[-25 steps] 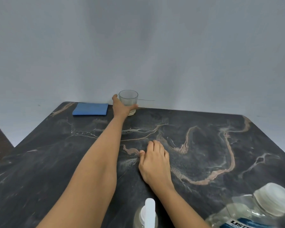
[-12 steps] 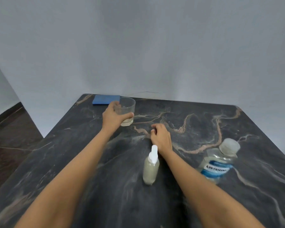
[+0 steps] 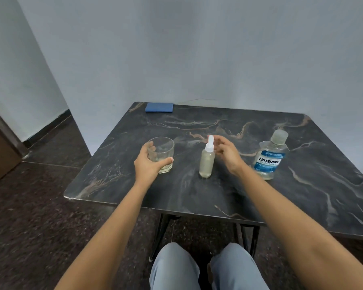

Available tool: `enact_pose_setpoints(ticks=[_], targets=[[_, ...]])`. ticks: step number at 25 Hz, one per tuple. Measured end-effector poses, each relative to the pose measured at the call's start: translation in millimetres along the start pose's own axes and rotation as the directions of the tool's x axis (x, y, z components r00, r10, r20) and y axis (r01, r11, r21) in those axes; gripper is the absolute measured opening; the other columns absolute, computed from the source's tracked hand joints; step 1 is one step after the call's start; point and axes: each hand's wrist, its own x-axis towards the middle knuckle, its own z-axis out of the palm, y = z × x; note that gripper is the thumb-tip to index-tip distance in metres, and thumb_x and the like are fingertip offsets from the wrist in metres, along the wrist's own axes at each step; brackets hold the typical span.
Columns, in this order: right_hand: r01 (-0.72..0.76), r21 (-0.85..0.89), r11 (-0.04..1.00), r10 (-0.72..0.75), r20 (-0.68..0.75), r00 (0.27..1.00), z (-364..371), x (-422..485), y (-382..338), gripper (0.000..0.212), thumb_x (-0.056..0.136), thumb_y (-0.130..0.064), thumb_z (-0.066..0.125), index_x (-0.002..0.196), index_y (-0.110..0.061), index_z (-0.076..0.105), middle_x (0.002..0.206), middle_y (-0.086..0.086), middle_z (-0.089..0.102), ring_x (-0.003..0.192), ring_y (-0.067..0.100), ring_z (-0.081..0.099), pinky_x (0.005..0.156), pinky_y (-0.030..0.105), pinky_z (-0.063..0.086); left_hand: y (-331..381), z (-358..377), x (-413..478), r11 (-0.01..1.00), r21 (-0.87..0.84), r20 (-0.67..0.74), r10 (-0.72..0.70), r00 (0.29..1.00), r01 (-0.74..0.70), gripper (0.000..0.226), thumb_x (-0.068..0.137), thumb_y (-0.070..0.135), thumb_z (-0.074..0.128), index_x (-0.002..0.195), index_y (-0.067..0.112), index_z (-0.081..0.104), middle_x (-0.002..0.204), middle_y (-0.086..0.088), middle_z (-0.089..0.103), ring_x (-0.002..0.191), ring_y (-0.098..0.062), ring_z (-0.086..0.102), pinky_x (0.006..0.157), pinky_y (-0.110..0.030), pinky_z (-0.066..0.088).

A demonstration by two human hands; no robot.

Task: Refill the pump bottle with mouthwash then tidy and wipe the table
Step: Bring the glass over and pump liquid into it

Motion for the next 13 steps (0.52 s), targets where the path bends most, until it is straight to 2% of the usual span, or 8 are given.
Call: enact_pose_setpoints(ticks=[3,7,10,13], targets=[[0.098,-0.016,0.995,-0.095,0.129,0.987,-0.5,-30.7,-1.3,0.056,0.069,-0.002,0.048,0.12,-0.026,0.056,0.125,-0.003,0.059,0.115,0.012,0.055,0.088,0.024,0.048,-5.8,2.9,-13.0,0.998,-0.062,0.006,0.005,1.0,-0.005,0.09,0.061,0.028,0.091,0.139,0.025,0.045,0.135,0.005,0.056,0.125,-0.012,0.052,0.105,-0.028,0.041],[0.142,-0.172,0.975,-0.092,0.266,0.959,2.8,-44.1,8.1,0.063,0.08,-0.007,0.06,0.139,-0.018,0.041,0.138,0.003,0.052,0.127,0.012,0.05,0.107,0.029,0.038,-13.4,6.6,-28.4,0.996,-0.05,0.022,0.069,0.997,-0.068,0.092,0.07,0.03,0.085,0.146,0.028,0.033,0.145,0.008,0.046,0.131,-0.008,0.044,0.107,-0.025,0.035],[0.191,-0.251,0.949,-0.137,0.217,0.966,10.4,-46.6,13.8,0.054,0.087,-0.012,0.067,0.134,-0.02,0.042,0.127,-0.003,0.058,0.12,0.011,0.056,0.108,0.033,0.041,-14.8,8.3,-30.0,0.997,-0.024,0.004,0.08,0.997,-0.08,0.092,0.07,0.033,0.085,0.146,0.029,0.032,0.146,0.008,0.046,0.132,-0.009,0.045,0.107,-0.024,0.034],[0.277,-0.304,0.912,-0.264,0.082,0.961,25.6,-47.8,16.2,0.048,0.082,-0.02,0.07,0.118,-0.03,0.04,0.11,-0.001,0.059,0.105,0.015,0.061,0.094,0.038,0.05,-13.6,10.6,-29.7,0.997,-0.016,0.0,0.081,0.997,-0.081,0.093,0.069,0.034,0.085,0.145,0.03,0.032,0.146,0.008,0.046,0.132,-0.01,0.044,0.105,-0.022,0.033]])
